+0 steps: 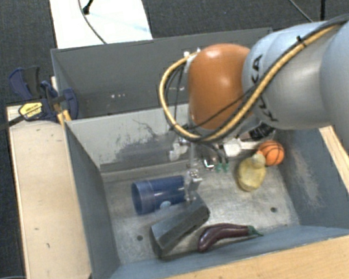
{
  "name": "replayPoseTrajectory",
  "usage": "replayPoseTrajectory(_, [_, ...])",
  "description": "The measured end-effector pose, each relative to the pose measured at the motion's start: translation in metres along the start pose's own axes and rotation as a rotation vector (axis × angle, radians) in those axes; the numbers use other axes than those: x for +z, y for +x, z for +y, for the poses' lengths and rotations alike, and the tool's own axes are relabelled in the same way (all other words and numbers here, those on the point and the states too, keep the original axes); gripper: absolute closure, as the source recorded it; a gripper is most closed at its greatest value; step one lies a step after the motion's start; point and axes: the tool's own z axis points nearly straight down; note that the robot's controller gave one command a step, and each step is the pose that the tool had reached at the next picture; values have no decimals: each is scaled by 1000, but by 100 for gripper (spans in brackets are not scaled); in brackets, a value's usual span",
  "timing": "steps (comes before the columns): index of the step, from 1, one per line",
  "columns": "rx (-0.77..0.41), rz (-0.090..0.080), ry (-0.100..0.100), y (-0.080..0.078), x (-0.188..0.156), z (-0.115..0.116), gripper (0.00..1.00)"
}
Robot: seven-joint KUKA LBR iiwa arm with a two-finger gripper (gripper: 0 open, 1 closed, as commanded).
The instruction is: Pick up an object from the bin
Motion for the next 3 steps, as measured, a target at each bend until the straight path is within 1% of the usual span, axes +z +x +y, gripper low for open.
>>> replayPoseTrajectory(1, [2,-8,-1,-2,-5,0,0])
replayPoseTrajectory(2, [168,-15,-2,10,52,35,100])
replayPoseTrajectory(3, [169,-16,-2,10,52,36,100])
